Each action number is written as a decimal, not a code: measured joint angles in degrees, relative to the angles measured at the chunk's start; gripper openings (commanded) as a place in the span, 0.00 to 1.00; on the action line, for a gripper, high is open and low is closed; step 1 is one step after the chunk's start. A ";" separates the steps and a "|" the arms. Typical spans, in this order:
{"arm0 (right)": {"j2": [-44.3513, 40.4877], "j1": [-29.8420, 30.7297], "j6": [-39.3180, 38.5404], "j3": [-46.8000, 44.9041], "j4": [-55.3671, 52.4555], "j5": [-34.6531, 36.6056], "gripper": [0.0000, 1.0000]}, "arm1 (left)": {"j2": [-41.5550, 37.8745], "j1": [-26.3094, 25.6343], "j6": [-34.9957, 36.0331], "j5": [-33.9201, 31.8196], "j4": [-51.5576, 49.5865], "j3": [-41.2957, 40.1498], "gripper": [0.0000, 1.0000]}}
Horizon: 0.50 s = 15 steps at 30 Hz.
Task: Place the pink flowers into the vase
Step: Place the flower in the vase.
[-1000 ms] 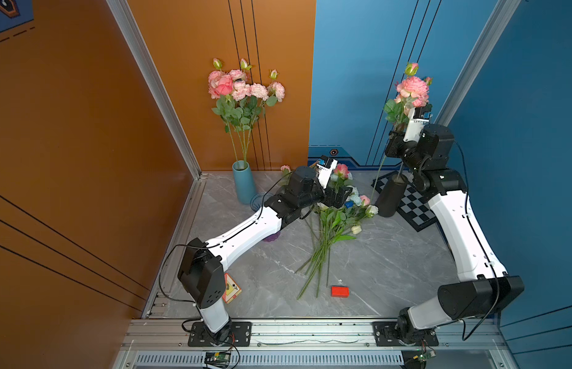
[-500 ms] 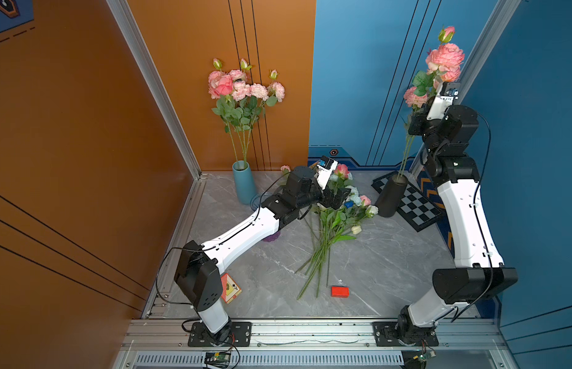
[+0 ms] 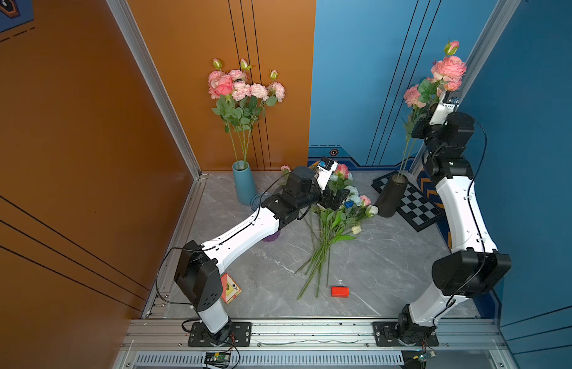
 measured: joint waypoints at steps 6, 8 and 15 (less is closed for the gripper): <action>0.07 -0.07 1.33 -8.96 3.80 -0.98 0.00 | 0.00 0.26 0.02 -0.20 -0.50 -0.11 0.98; 0.07 -0.42 2.12 -12.55 6.03 -1.42 0.00 | 0.00 0.26 0.13 -0.22 -0.59 -0.11 0.99; -0.07 -2.25 5.20 -21.70 10.03 -2.67 0.00 | 0.00 0.28 0.20 -0.63 -0.59 -0.11 0.99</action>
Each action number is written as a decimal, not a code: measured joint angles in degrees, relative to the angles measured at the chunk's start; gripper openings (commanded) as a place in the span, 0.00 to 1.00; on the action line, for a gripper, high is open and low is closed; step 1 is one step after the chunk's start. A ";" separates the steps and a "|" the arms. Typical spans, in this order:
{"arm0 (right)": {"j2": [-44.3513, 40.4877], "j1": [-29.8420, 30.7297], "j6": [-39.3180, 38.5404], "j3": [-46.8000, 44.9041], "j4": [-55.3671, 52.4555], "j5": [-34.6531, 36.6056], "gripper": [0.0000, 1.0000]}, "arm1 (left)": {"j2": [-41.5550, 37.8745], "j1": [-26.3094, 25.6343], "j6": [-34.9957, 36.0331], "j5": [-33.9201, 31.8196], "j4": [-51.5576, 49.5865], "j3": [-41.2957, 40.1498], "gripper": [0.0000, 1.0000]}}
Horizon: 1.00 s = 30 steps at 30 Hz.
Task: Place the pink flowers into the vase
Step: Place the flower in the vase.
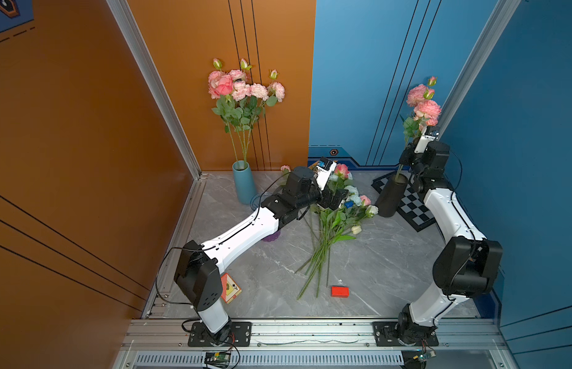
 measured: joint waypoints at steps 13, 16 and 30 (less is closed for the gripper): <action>-0.63 -2.71 4.55 -4.39 2.56 -0.68 0.00 | -0.04 0.04 -0.92 0.02 0.31 -0.28 0.99; -0.63 -3.37 5.66 -4.66 2.49 -0.94 0.01 | -0.90 0.52 -2.40 -0.02 2.08 -2.67 0.99; -0.63 -3.30 7.72 -4.74 2.45 -2.43 0.10 | -1.64 1.95 -6.43 -2.64 4.61 -4.09 0.99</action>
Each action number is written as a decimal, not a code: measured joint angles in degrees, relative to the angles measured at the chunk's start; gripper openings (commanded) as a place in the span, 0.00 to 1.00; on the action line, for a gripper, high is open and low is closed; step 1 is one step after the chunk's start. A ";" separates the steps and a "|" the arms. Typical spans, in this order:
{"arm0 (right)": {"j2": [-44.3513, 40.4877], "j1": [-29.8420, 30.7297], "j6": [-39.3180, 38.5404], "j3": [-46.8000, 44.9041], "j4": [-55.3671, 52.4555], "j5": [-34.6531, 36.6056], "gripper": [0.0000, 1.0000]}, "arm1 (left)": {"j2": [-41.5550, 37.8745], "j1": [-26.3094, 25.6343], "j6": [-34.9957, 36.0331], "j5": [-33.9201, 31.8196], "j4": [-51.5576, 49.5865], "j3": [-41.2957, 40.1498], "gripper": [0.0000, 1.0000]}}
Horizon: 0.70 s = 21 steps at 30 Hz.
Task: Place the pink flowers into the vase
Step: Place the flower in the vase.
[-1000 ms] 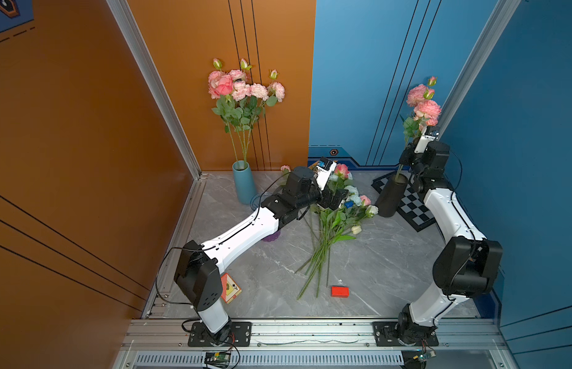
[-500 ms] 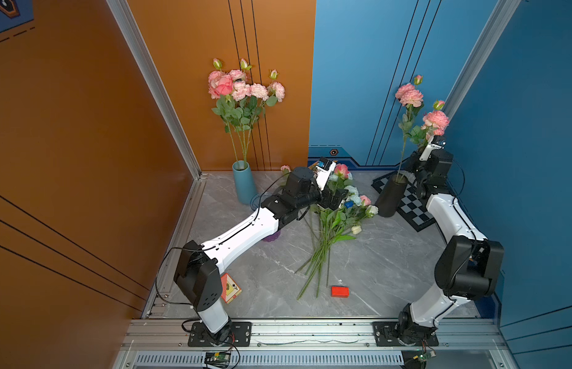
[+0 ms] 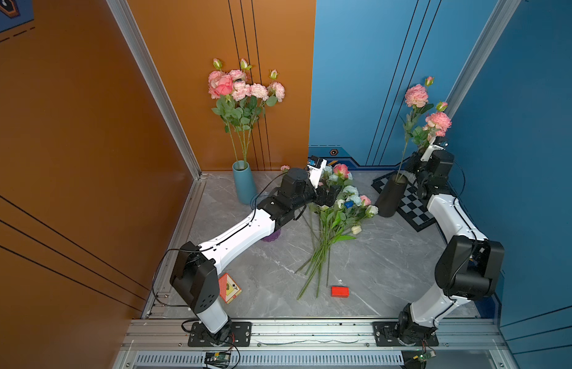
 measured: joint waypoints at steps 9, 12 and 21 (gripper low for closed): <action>0.50 0.83 0.46 -0.02 0.02 -0.20 0.14 | 0.00 6.47 -9.46 6.84 6.93 -2.69 0.99; 1.36 1.07 0.85 -0.02 0.02 -0.20 0.14 | -0.09 5.97 -8.98 8.00 8.17 -3.58 0.98; 2.54 1.11 1.31 -0.04 0.00 -0.39 0.21 | -0.09 4.79 -10.19 10.97 7.04 -3.63 0.99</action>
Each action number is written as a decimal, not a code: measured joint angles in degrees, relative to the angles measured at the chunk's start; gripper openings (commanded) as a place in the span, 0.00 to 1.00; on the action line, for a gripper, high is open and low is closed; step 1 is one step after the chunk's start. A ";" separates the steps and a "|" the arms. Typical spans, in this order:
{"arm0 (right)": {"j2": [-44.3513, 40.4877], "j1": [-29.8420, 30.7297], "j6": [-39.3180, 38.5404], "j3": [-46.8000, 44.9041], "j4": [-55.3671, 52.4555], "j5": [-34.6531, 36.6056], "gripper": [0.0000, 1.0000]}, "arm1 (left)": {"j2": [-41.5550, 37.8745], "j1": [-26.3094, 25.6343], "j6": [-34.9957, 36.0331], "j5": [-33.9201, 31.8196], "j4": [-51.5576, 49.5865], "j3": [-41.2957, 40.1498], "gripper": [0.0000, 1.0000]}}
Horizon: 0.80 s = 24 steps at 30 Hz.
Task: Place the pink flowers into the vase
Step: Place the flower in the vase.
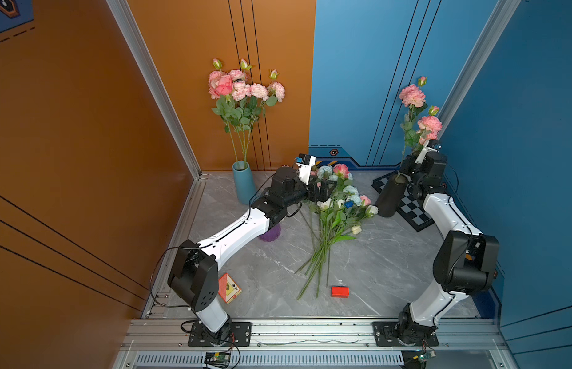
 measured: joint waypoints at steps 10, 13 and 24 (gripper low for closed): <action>0.02 0.24 0.42 0.00 0.00 -0.48 0.36 | 0.00 -0.52 3.10 -0.33 -4.04 1.42 0.99; 0.02 0.35 0.46 0.00 0.00 -0.63 0.39 | -0.09 -0.90 5.09 -0.87 -5.49 1.42 0.99; -0.11 0.50 1.16 -0.61 -0.04 -0.61 0.68 | -1.07 -1.97 8.11 -1.68 -7.15 1.42 0.99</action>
